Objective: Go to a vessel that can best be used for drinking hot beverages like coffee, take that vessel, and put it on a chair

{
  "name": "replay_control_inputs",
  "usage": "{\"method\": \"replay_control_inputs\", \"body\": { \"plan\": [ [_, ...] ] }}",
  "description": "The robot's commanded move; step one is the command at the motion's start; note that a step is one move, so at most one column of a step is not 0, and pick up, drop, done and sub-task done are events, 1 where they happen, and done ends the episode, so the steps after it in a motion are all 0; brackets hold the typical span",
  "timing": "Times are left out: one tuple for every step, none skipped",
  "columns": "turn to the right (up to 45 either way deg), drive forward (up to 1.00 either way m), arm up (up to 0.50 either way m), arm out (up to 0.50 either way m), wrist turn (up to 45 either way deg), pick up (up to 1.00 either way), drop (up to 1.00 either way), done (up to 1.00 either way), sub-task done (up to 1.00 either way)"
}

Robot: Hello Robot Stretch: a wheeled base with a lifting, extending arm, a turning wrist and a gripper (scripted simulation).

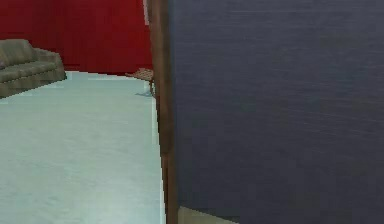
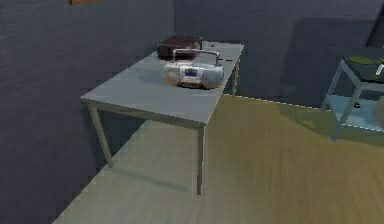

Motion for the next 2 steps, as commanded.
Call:
{"method": "replay_control_inputs", "body": {
  "plan": [
    [0.0,0.2,0.0,0.0,0.0,0.0,0.0,0.0,0.0],
    [-6.0,0.0,0.0,0.0,0.0,0.0,0.0,0.0,0.0]
  ]
}}
